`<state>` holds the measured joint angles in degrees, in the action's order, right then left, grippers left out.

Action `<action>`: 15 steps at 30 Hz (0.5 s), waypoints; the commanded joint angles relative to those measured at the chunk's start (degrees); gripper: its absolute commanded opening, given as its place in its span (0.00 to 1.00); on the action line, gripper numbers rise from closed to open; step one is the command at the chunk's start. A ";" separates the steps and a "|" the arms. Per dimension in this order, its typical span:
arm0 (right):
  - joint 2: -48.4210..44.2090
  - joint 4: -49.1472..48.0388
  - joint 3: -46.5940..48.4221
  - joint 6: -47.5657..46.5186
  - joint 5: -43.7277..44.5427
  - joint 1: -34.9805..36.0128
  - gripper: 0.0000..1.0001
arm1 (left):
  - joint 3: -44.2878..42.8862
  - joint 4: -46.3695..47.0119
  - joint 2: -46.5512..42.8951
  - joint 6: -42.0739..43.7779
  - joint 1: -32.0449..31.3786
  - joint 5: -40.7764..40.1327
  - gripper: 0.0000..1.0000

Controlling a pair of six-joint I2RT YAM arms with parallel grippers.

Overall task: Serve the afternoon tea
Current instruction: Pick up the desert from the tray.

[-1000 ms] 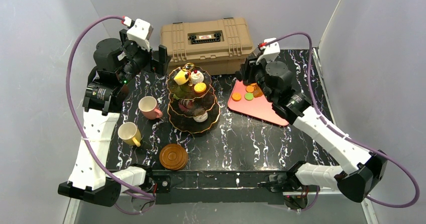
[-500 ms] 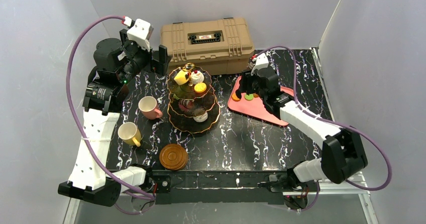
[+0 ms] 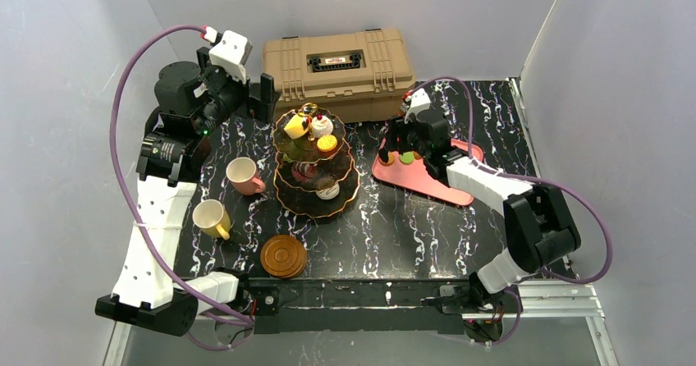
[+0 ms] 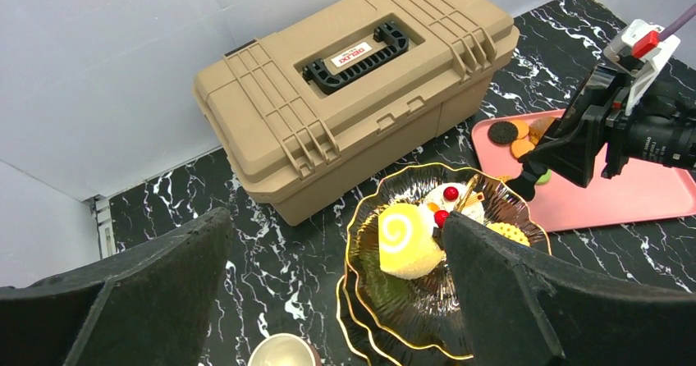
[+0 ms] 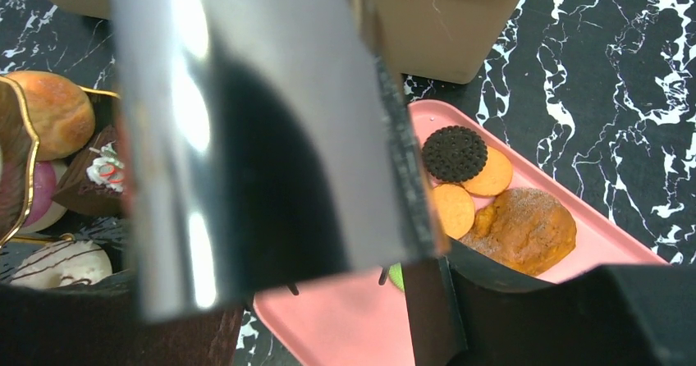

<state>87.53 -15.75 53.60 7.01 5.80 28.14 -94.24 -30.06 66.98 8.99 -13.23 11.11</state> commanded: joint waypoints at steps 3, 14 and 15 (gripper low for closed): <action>3.14 -7.70 1.05 -0.88 -3.44 -1.24 0.67 | -1.43 -0.29 -0.23 0.94 0.34 -0.13 0.99; 6.62 -8.01 0.89 -0.75 -5.20 -1.25 0.70 | -1.64 -0.07 0.21 1.06 0.34 -0.18 0.99; 6.80 -8.11 0.70 -1.03 -5.11 -1.25 0.70 | -1.57 -0.02 0.25 1.03 0.32 -0.20 0.99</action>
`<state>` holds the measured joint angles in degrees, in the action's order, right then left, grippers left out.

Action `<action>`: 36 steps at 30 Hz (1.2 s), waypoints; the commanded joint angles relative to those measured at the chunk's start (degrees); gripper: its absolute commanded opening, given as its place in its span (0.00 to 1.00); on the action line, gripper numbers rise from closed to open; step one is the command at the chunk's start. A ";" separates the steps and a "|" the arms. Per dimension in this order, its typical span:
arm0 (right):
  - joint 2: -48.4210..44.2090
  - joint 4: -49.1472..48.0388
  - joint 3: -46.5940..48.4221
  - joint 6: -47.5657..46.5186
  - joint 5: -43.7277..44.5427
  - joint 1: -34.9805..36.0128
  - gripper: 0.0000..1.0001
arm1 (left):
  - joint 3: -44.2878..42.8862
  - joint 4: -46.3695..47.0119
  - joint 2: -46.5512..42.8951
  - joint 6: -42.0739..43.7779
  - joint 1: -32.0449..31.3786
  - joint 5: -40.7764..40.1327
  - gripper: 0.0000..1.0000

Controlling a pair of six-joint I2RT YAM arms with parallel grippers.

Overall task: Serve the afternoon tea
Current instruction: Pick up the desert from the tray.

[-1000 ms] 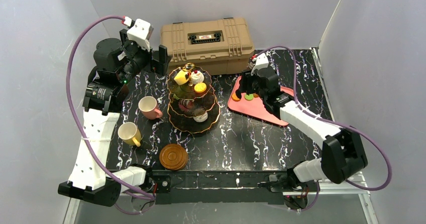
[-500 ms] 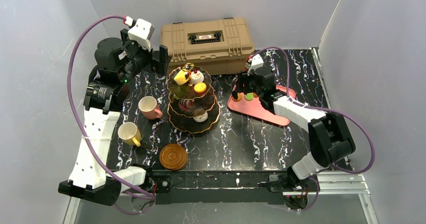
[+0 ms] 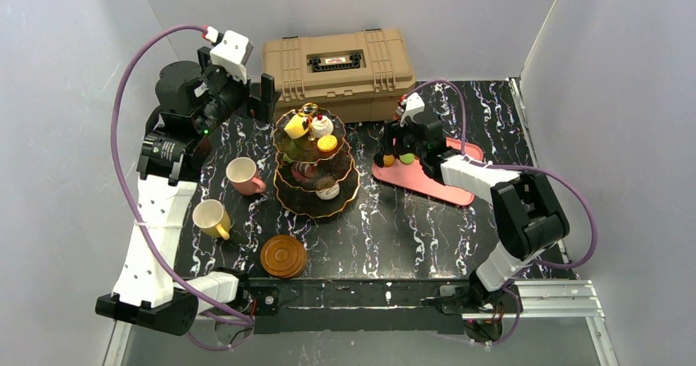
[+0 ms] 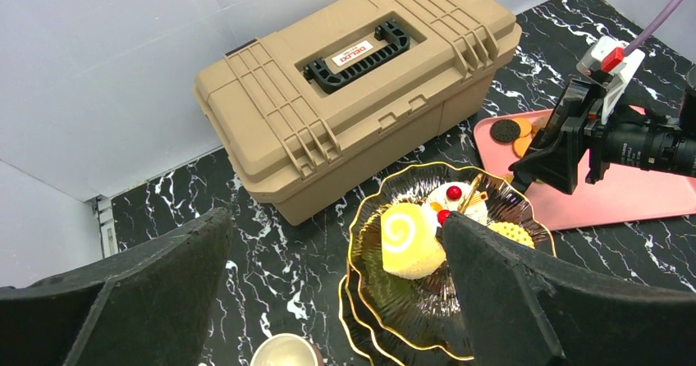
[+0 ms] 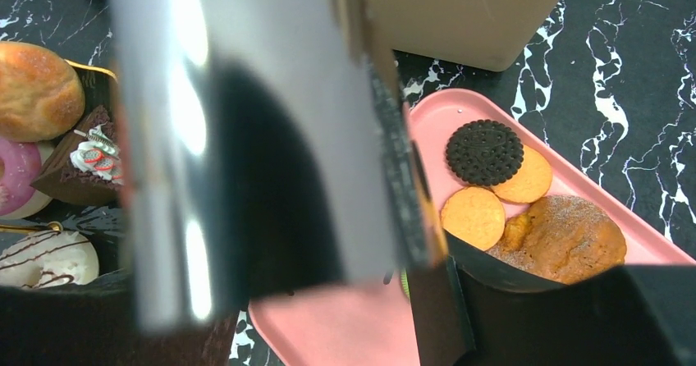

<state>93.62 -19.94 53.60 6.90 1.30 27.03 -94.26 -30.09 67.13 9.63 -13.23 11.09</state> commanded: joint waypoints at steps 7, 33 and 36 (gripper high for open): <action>1.95 -4.36 0.09 -2.21 -0.44 -0.18 0.68 | -1.04 0.24 -0.07 0.44 0.32 -0.45 0.99; -19.41 13.39 11.65 -1.53 0.79 3.74 0.38 | -1.26 0.38 -0.55 -0.90 0.32 0.60 0.99; -20.29 15.82 16.69 0.52 -0.05 5.41 0.38 | -1.09 0.46 -0.81 -0.98 0.32 0.68 0.99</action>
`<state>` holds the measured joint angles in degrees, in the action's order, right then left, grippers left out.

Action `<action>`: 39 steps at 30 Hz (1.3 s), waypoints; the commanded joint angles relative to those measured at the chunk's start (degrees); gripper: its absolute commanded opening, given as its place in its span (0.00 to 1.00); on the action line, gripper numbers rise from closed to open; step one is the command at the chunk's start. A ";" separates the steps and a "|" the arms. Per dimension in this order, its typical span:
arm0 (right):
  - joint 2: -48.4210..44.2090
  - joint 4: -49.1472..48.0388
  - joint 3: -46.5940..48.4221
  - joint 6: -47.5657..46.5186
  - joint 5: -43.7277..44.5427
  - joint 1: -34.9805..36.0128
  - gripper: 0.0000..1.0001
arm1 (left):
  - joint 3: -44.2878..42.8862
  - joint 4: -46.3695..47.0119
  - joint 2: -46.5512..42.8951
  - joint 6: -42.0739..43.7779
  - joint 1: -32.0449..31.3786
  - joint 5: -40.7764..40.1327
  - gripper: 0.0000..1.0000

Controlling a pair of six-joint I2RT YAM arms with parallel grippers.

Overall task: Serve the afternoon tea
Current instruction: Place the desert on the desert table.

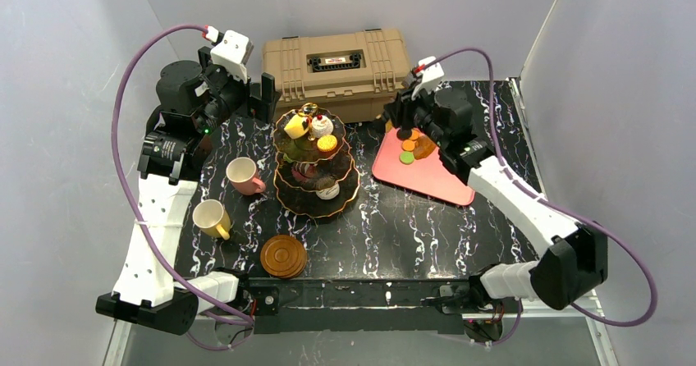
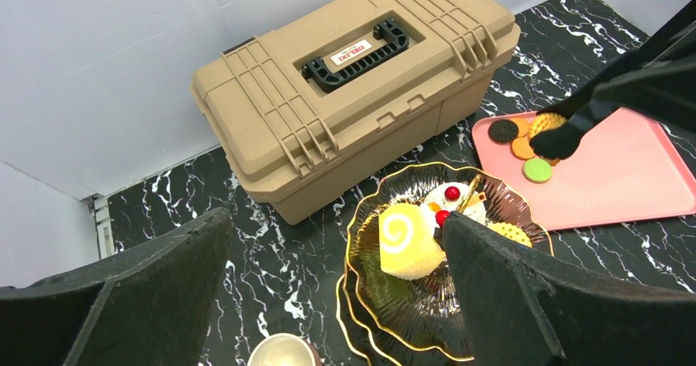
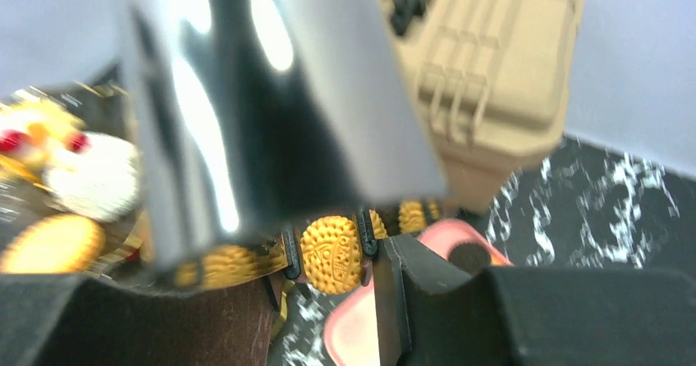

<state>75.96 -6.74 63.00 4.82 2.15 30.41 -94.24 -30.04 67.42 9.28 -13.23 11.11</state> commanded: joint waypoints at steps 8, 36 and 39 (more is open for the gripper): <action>-1.82 12.48 15.50 4.26 2.28 8.94 0.39 | -1.19 0.52 -1.65 -0.55 0.31 0.58 0.99; 1.38 -4.40 0.90 20.14 6.33 15.55 0.41 | -0.39 0.84 -2.76 -0.71 0.31 0.58 0.99; 1.75 -6.41 -0.16 21.66 6.87 15.55 0.44 | -0.26 0.91 -2.66 -0.74 0.34 0.66 0.99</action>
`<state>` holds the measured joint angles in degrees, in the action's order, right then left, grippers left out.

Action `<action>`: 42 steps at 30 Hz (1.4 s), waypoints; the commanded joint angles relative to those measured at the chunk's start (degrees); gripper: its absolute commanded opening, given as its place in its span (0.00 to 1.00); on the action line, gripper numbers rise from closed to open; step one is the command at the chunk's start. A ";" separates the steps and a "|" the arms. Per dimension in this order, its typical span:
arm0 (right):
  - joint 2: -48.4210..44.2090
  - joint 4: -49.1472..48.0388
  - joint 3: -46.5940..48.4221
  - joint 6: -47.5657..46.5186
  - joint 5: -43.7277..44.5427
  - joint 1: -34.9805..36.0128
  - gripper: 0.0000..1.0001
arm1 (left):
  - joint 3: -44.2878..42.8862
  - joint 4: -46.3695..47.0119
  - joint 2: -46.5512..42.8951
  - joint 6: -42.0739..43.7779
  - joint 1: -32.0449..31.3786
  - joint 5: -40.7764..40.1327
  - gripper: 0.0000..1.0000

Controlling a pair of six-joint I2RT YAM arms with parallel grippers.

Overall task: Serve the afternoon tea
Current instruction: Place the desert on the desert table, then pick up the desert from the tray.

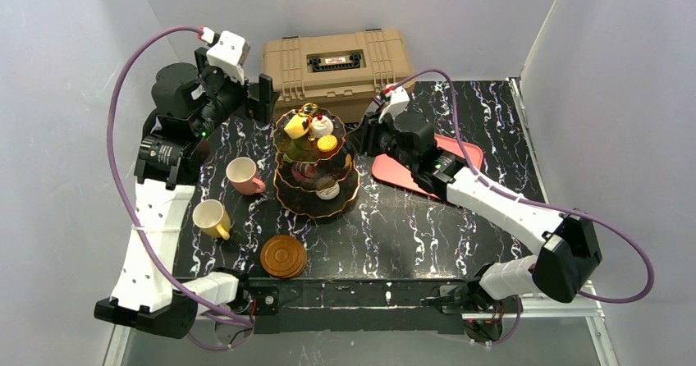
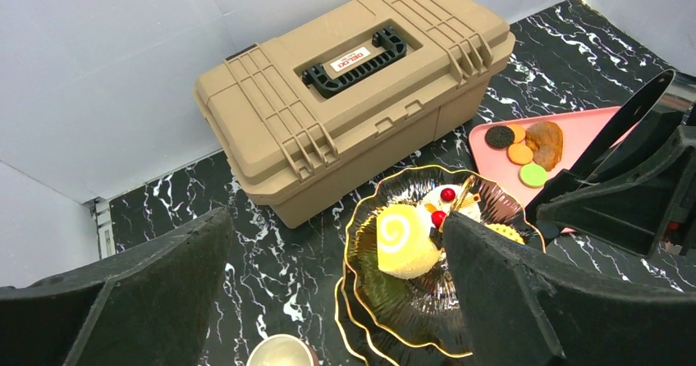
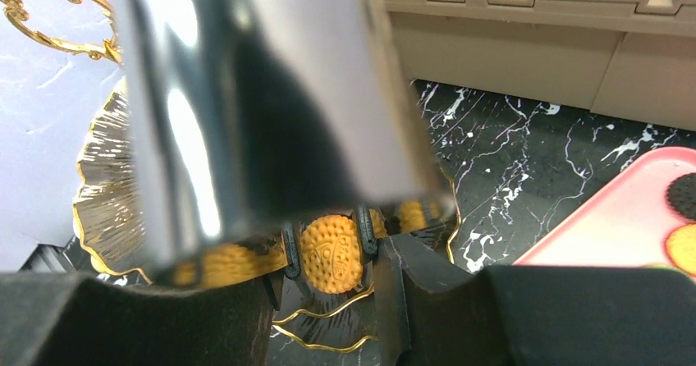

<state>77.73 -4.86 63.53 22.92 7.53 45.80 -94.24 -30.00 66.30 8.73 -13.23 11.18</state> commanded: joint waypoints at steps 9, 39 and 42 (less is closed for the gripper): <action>0.08 -7.99 -1.55 3.68 2.12 0.17 0.58 | -0.46 0.95 -1.38 -0.20 0.34 0.72 0.99; -10.48 0.26 -13.85 -8.81 11.83 -14.15 0.56 | -0.62 0.75 -0.66 -0.66 0.31 1.73 0.99; -7.82 -2.61 -15.38 -10.17 13.03 -15.40 0.56 | -0.47 0.56 -0.56 -0.73 0.32 1.70 0.99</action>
<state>67.64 -3.01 49.52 16.36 17.08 31.64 -94.24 -29.98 66.13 8.58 -13.23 11.84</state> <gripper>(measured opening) 0.558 0.992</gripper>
